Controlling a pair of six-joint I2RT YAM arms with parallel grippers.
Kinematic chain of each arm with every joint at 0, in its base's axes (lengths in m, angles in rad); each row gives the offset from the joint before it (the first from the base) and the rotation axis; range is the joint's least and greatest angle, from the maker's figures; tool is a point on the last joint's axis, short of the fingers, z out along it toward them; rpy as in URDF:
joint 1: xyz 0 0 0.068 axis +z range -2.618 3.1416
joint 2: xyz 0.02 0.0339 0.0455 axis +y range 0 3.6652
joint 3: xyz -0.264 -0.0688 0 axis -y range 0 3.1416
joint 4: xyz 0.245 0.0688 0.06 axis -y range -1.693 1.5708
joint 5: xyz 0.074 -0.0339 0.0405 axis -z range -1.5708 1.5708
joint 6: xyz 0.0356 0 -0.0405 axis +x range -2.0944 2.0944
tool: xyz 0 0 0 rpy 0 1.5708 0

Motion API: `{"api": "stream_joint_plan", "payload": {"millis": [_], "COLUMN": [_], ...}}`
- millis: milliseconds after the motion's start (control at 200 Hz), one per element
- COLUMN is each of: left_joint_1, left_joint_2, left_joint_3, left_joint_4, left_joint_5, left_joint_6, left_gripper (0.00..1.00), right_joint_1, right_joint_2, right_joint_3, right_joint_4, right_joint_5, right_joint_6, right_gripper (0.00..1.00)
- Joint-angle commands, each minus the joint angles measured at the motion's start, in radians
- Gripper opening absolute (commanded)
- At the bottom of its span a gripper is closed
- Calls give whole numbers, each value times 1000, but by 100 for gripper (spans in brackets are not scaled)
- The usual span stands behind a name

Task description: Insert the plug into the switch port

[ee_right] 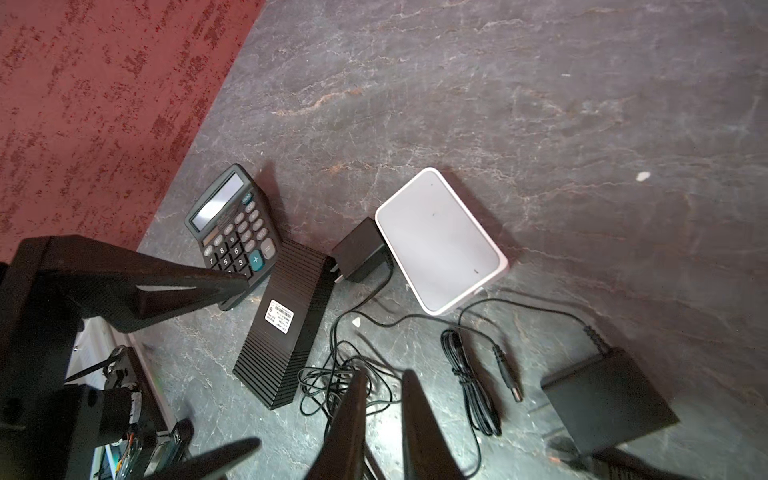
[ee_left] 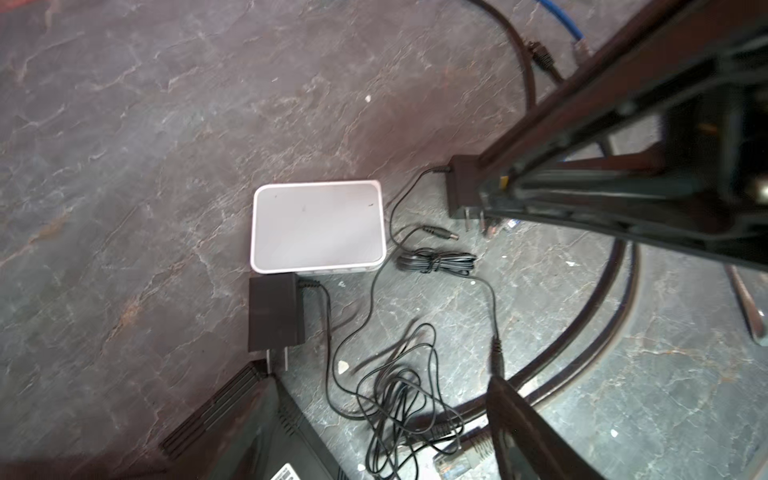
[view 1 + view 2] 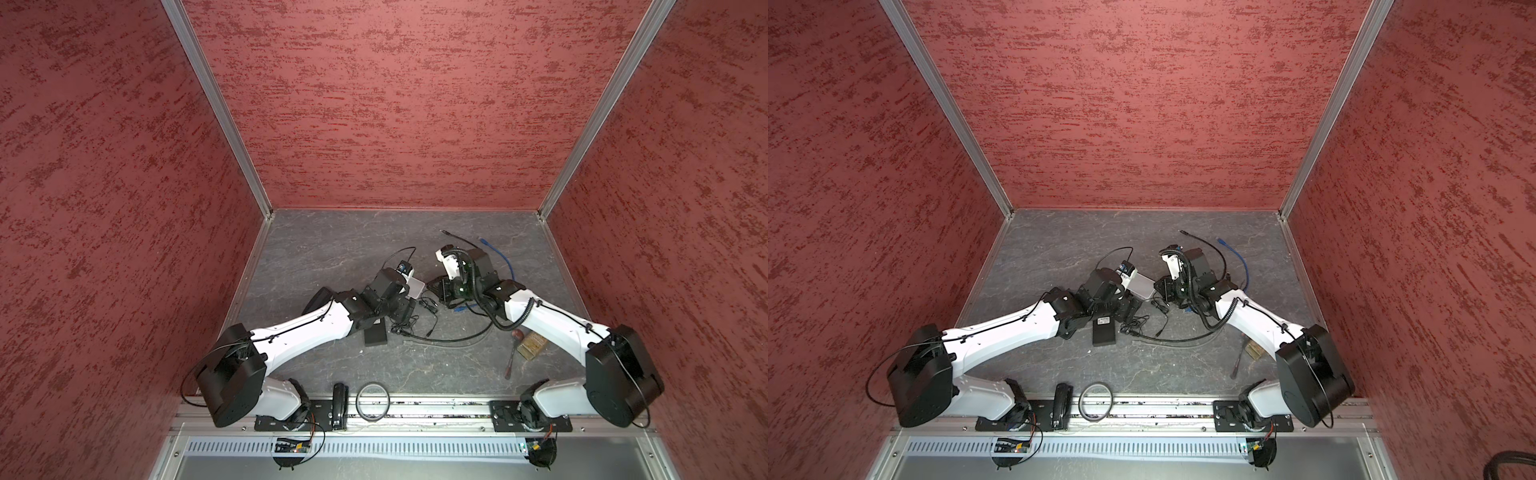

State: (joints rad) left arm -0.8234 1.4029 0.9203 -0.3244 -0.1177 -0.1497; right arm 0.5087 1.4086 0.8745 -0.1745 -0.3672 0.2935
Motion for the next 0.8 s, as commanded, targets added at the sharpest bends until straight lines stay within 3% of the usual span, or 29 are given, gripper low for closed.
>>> {"api": "stream_joint_plan", "payload": {"millis": [0, 235, 496, 796], "left_joint_1": [37, 32, 33, 33], "left_joint_2": [-5, 52, 28, 21], "left_joint_3": [-8, 16, -39, -70], "left_joint_4": [-8, -77, -16, 13], "left_joint_5": [13, 32, 39, 42], "left_joint_6": [-50, -37, -84, -112], "left_gripper": [80, 83, 83, 85], "right_joint_1": [-3, -1, -1, -1], "right_joint_2": [28, 130, 210, 309], "right_joint_3": [23, 53, 33, 83], "right_joint_4": [-54, -104, -83, -68], "right_joint_5": [61, 73, 237, 228], "right_joint_6": [-95, -248, -337, -386], "right_gripper": [21, 29, 31, 29]}}
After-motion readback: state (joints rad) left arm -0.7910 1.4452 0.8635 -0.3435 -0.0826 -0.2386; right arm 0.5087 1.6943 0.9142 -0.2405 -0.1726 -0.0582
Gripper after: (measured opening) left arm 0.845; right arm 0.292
